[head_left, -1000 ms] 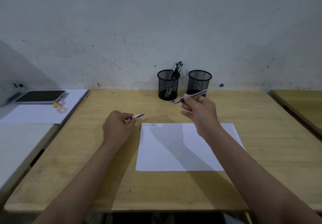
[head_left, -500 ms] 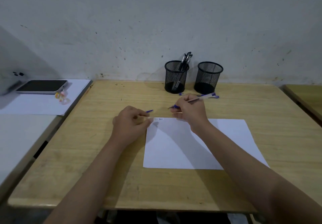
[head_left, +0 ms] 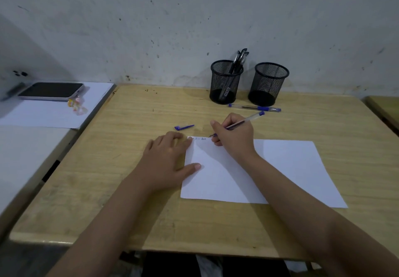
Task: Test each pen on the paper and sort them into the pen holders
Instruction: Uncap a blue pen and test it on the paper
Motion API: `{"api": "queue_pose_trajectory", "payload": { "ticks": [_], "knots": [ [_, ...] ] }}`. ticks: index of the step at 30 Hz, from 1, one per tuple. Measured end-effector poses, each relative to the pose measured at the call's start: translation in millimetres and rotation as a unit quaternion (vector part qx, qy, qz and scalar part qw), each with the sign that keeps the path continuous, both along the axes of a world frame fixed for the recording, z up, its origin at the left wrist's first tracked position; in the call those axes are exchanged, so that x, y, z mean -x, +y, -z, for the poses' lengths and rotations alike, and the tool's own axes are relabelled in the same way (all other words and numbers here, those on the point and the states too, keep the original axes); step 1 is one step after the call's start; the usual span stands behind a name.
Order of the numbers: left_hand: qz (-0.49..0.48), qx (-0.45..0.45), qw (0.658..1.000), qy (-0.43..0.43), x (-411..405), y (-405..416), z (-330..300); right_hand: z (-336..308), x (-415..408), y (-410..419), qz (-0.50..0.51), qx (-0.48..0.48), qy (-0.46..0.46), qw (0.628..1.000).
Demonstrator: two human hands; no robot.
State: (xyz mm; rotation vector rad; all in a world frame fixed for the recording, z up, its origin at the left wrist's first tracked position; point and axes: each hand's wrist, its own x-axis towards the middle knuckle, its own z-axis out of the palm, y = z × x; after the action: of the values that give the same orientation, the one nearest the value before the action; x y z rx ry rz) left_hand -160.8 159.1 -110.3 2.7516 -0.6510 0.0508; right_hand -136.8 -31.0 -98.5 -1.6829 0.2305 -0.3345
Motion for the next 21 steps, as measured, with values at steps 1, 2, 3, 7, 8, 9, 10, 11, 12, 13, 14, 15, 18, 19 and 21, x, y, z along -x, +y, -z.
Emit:
{"api": "queue_pose_trajectory", "payload": {
  "ticks": [1, 2, 3, 7, 8, 9, 10, 11, 12, 13, 14, 15, 18, 19, 21],
  "knots": [
    [-0.002, -0.016, 1.0, 0.009, 3.5, 0.3, 1.3, 0.3, -0.2, 0.0, -0.001, 0.001, -0.001, 1.0],
    [-0.005, -0.03, 0.999, 0.017, 5.7, 0.4, 2.8, 0.6, -0.4, 0.0, -0.003, 0.003, -0.002, 1.0],
    [-0.007, -0.043, 0.999, 0.022, 7.0, 0.3, 4.3, 0.9, -0.6, 0.2, -0.004, 0.006, -0.004, 1.0],
    [-0.009, -0.058, 0.998, 0.014, 9.1, 0.0, 7.5, 1.8, -0.2, 0.0, 0.003, 0.012, -0.02, 1.0],
    [-0.009, -0.056, 0.998, 0.011, 9.4, -0.1, 7.6, 2.2, -0.1, -0.3, 0.005, 0.014, -0.021, 1.0],
    [-0.009, -0.054, 0.998, 0.008, 9.6, -0.3, 7.6, 2.7, -0.2, -0.5, 0.006, 0.015, -0.022, 1.0],
    [-0.009, -0.051, 0.999, 0.004, 9.6, -0.7, 7.3, 3.1, -0.1, -0.8, 0.006, 0.015, -0.024, 1.0],
    [-0.009, -0.046, 0.999, 0.0, 9.8, -1.2, 7.1, 3.5, -0.1, -1.1, 0.005, 0.016, -0.025, 1.0],
    [-0.009, -0.038, 0.999, -0.002, 10.1, -1.7, 6.5, 3.9, -0.1, -1.1, 0.003, 0.018, -0.026, 0.999],
    [-0.009, -0.032, 0.999, -0.003, 10.2, -2.0, 6.2, 4.1, 0.1, -1.0, -0.001, 0.021, -0.028, 0.999],
    [-0.009, -0.031, 0.999, -0.003, 10.3, -2.0, 5.9, 4.3, 0.1, -0.8, -0.006, 0.024, -0.029, 0.999],
    [-0.011, -0.034, 0.999, -0.003, 10.1, -1.8, 5.9, 4.6, -0.2, -0.4, -0.013, 0.026, -0.03, 0.999],
    [-0.015, -0.039, 0.999, -0.001, 9.5, -1.7, 5.6, 4.8, -2.0, 0.0, -0.026, 0.013, -0.025, 0.999],
    [-0.016, -0.035, 0.999, -0.001, 9.4, -1.8, 5.4, 4.8, -3.0, -0.1, -0.026, 0.005, -0.022, 0.999],
    [-0.015, -0.03, 0.999, -0.006, 9.1, -1.7, 5.2, 4.9, -4.1, -0.6, -0.026, 0.0, -0.021, 0.999]
  ]
}}
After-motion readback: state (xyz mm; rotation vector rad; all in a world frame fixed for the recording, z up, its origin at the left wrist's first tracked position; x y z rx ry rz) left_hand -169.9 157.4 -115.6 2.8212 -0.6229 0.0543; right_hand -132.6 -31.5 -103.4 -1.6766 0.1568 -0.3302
